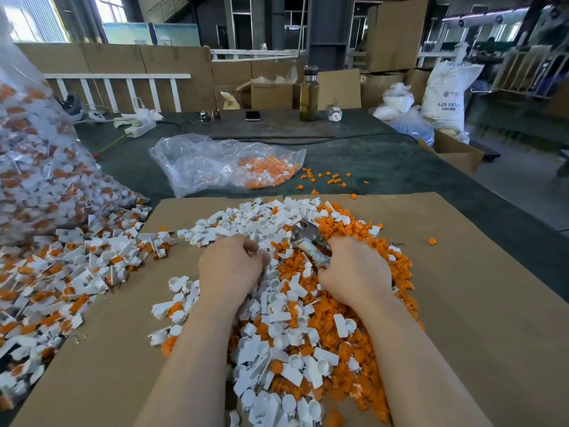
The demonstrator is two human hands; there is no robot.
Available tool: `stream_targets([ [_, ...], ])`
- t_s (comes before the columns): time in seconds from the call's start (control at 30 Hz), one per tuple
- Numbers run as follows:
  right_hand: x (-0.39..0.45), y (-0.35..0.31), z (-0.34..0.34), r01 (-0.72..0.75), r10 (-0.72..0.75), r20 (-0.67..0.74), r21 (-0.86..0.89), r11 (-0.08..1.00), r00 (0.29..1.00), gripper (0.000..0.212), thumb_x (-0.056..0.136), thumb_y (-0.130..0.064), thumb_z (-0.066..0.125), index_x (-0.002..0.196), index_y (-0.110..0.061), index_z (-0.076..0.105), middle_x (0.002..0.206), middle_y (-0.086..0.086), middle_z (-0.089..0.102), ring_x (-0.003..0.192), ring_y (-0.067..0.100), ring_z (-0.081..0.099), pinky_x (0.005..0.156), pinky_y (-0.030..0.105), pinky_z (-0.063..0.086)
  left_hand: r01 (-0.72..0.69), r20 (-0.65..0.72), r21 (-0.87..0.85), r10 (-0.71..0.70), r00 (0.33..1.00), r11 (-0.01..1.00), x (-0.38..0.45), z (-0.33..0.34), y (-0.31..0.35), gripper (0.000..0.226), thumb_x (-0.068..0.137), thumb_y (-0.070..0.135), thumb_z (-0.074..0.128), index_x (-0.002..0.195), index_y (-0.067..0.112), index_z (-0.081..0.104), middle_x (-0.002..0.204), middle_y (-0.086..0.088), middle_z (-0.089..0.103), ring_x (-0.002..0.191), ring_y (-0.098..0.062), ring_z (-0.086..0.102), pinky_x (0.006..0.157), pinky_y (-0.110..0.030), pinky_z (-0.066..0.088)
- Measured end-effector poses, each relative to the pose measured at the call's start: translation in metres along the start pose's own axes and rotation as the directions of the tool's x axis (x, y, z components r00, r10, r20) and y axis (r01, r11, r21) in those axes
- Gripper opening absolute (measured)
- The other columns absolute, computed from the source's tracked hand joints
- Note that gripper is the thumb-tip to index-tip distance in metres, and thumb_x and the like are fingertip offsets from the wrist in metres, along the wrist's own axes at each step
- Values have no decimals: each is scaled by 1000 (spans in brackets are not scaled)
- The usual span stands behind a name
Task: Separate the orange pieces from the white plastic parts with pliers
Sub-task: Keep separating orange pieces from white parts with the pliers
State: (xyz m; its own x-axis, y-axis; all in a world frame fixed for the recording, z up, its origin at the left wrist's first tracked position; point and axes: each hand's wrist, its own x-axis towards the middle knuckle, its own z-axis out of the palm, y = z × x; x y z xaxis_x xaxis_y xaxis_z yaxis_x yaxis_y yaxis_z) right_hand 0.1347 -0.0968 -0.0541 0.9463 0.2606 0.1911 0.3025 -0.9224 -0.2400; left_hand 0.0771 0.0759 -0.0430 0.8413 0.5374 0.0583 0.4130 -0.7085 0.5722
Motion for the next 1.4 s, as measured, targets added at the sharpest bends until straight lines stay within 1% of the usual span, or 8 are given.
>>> stream_targets([
  [0.27, -1, 0, -3, -2, 4, -52, 38, 999, 999, 21, 80, -38, 65, 87, -27, 47, 72, -12, 41, 58, 7, 40, 44, 23, 28, -82, 21, 94, 80, 997, 992, 2, 5, 1, 35, 87, 51, 67, 116, 31, 66, 117, -2, 63, 111, -23, 58, 96, -42, 50],
  [0.43, -1, -1, -7, -7, 20, -92, 134, 991, 996, 17, 84, -41, 61, 88, -30, 49, 72, -13, 49, 61, 8, 46, 45, 23, 34, -116, 9, 77, 115, 993, 990, 2, 6, 3, 19, 86, 45, 70, 103, 35, 68, 111, -1, 62, 108, -23, 57, 93, -41, 51],
  [0.63, 0, -3, -9, -13, 51, -125, 286, 958, 991, 10, 87, -33, 59, 85, -28, 51, 71, -12, 52, 62, 8, 52, 46, 24, 39, -120, -82, -163, 108, 991, 979, 2, 7, 4, 18, 90, 39, 67, 87, 25, 56, 88, 6, 62, 79, -14, 59, 68, -31, 47],
  [0.73, 0, -4, -10, 8, 52, -178, 320, 947, 983, 13, 88, -30, 61, 86, -28, 48, 81, -10, 51, 67, 8, 50, 47, 22, 33, -97, -183, -406, 23, 983, 909, -1, 1, 9, 17, 87, 33, 68, 81, 25, 53, 81, 8, 62, 67, -10, 56, 55, -26, 37],
  [0.9, 0, -3, -12, 19, 76, -220, 401, 916, 973, 10, 88, -29, 61, 84, -26, 52, 77, -9, 56, 65, 7, 52, 48, 23, 37, -100, -208, -694, -66, 976, 713, -6, -5, 14, 15, 87, 20, 69, 87, 22, 55, 74, 5, 71, 69, -6, 71, 66, -30, 53],
  [1.1, 0, -5, -13, 46, 81, -216, 525, 850, 973, 12, 92, -34, 61, 90, -26, 53, 75, -13, 56, 67, 8, 56, 51, 22, 41, -14, -111, -780, -117, 987, 626, -5, -5, 14, 7, 88, 13, 66, 89, 18, 61, 64, 8, 65, 68, -15, 63, 67, -31, 55],
  [1.23, -1, -8, -16, 83, 78, -192, 705, 705, 978, 6, 93, -31, 62, 95, -26, 59, 76, -11, 61, 62, 1, 57, 45, 14, 39, 44, -27, -876, -140, 990, 480, -8, -8, 19, 6, 88, 7, 67, 87, 10, 62, 85, -5, 74, 81, -15, 74, 76, -28, 60],
  [1.4, -5, -13, -19, 116, 54, -172, 834, 540, 984, 14, 93, -25, 63, 86, -36, 58, 83, -6, 69, 76, 5, 64, 59, 11, 50, 31, -11, -930, -111, 994, 366, -12, -9, 25, 8, 84, 3, 72, 83, 4, 64, 69, -4, 75, 68, -14, 74, 64, -21, 59],
])
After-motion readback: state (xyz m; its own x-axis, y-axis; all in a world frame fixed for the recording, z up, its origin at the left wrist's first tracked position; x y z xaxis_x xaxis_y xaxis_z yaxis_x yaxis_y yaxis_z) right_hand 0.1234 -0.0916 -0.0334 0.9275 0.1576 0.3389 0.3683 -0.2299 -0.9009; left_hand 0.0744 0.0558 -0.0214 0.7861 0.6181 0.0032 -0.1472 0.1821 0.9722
